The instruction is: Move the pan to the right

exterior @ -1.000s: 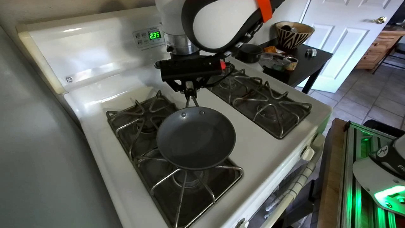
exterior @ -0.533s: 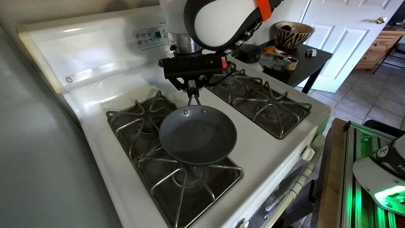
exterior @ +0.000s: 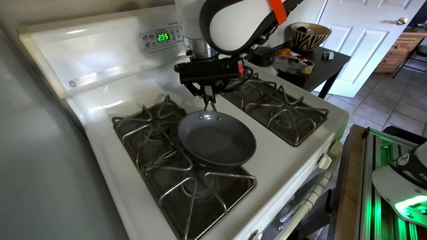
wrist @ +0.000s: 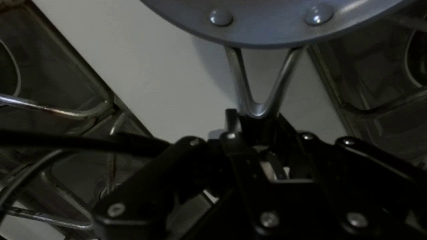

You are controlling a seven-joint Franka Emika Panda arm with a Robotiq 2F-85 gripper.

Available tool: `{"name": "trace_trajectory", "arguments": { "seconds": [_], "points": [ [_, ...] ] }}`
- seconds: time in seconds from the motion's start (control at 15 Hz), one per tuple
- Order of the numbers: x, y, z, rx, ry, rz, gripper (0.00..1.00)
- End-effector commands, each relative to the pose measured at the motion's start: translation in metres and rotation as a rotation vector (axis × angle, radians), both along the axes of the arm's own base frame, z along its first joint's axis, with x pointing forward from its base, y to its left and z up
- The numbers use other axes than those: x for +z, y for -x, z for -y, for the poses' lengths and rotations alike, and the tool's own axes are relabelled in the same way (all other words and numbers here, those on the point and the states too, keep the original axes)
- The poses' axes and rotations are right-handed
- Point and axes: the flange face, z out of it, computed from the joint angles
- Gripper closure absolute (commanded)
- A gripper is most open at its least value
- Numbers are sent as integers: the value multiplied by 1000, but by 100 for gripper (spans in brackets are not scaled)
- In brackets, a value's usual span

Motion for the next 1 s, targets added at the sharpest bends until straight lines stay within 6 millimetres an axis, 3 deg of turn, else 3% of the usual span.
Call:
{"name": "trace_trajectory", "arguments": {
  "seconds": [0.0,0.67,0.93],
  "points": [
    [-2,11,3,-57,-13,-5,95],
    [-11,15,10,-66,-10,-29,95],
    [-9,24,22,-73,-3,-31,95]
  ]
}}
